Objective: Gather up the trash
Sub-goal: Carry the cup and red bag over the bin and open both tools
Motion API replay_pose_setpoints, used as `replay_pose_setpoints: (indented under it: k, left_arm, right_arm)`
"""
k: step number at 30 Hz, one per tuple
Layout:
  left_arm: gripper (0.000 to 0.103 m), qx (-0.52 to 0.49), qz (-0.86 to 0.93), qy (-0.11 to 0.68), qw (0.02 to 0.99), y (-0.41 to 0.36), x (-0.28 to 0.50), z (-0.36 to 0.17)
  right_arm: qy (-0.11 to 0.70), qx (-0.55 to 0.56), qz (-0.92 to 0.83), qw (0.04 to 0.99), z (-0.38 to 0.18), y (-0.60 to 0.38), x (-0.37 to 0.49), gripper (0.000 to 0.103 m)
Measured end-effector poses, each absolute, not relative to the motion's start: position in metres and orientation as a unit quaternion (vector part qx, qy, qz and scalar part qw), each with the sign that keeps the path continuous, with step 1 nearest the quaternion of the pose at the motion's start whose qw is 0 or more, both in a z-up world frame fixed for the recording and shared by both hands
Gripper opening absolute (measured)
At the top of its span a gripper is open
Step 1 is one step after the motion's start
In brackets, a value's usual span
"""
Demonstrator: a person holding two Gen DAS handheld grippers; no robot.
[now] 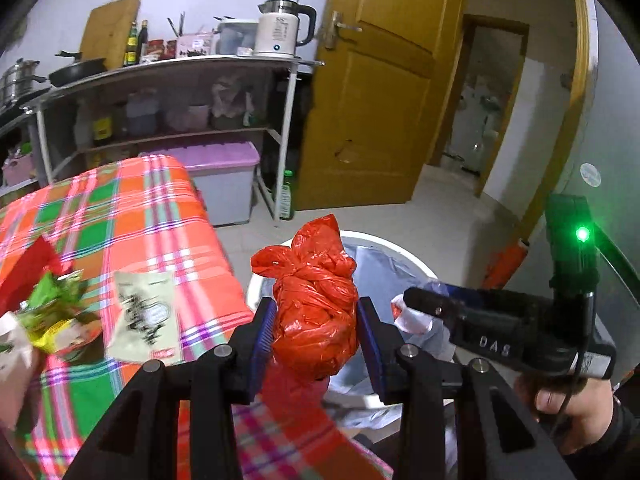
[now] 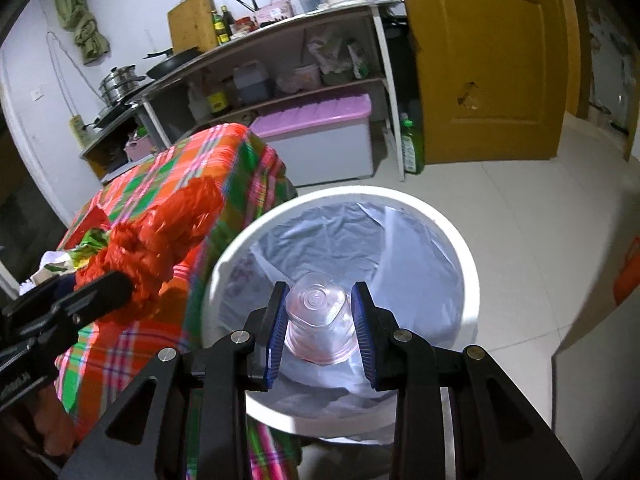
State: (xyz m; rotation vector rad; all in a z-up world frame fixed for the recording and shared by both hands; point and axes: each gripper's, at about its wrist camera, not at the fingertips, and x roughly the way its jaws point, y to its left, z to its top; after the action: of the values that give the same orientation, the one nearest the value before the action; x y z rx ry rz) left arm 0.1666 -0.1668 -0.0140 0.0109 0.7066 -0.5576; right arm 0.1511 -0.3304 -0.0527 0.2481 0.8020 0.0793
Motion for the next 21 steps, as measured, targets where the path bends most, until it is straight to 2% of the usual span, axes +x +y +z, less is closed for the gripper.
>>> replay_pose_setpoints:
  k: [7,12,21]
  left_arm:
    - [0.042,-0.003,-0.283,0.368,0.886,-0.185,0.188,-0.029]
    - [0.043,-0.008,-0.279,0.391,0.877,-0.189,0.199,-0.039]
    - [0.045,-0.014,-0.268,0.372,0.888,-0.175,0.193,-0.033]
  right_arm:
    - [0.405,0.123,0.031,0.905,-0.065,-0.338,0.157,0.033]
    - [0.409,0.126,0.027,0.903,-0.071,-0.34,0.161,0.039]
    - [0.398,0.123,0.026,0.909,-0.064,-0.338,0.155,0.04]
